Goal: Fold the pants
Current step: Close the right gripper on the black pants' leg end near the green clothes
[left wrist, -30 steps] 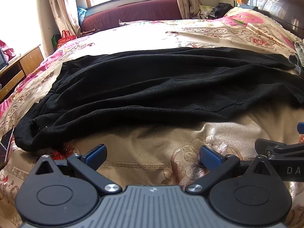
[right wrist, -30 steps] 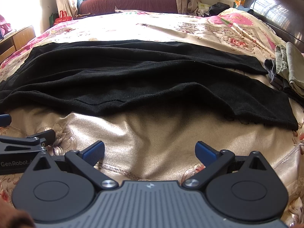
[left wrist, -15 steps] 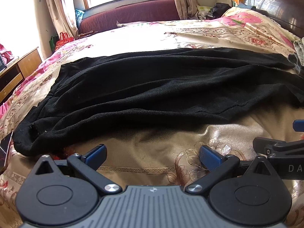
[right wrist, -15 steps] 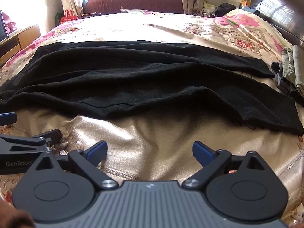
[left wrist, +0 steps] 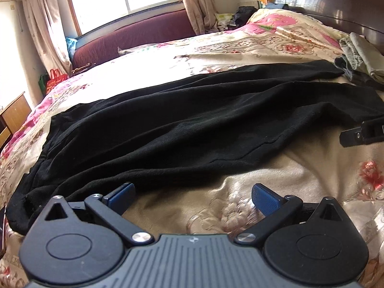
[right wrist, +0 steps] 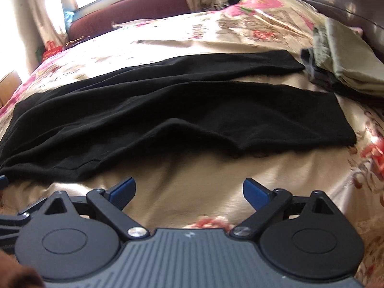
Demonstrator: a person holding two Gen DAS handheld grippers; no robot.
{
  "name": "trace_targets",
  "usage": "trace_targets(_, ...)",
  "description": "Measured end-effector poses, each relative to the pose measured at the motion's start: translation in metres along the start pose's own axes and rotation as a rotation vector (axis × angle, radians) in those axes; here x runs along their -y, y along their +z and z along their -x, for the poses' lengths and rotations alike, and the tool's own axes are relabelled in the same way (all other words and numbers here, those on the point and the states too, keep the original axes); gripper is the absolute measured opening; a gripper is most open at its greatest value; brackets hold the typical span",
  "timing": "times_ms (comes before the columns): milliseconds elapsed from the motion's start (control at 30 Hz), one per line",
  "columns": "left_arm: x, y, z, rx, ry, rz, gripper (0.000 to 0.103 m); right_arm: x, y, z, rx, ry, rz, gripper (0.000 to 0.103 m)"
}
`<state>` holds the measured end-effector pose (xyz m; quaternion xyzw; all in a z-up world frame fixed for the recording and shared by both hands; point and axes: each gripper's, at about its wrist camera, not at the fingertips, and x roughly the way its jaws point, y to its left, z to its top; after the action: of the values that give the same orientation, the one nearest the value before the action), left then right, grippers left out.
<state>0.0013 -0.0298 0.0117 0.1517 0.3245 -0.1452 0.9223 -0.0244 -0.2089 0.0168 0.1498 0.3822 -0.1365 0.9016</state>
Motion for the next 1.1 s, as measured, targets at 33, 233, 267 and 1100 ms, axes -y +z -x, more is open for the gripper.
trace_targets(33,0.004,0.003,-0.001,0.005,-0.013,-0.007,0.103,0.014,0.005,-0.001,-0.003,-0.014,-0.045,0.096)
trace_targets(233,0.037,0.018,-0.012,0.021,-0.099,-0.064,0.103,0.093,0.027,-0.007,0.041,-0.089,-0.295,0.090)
trace_targets(267,0.044,0.021,-0.014,0.022,-0.110,-0.083,0.103,0.103,0.029,-0.010,0.041,-0.083,-0.327,0.086)
trace_targets(1100,0.102,0.045,-0.028,0.043,-0.224,-0.224,0.103,0.193,0.059,-0.017,0.107,-0.173,-0.493,0.006)
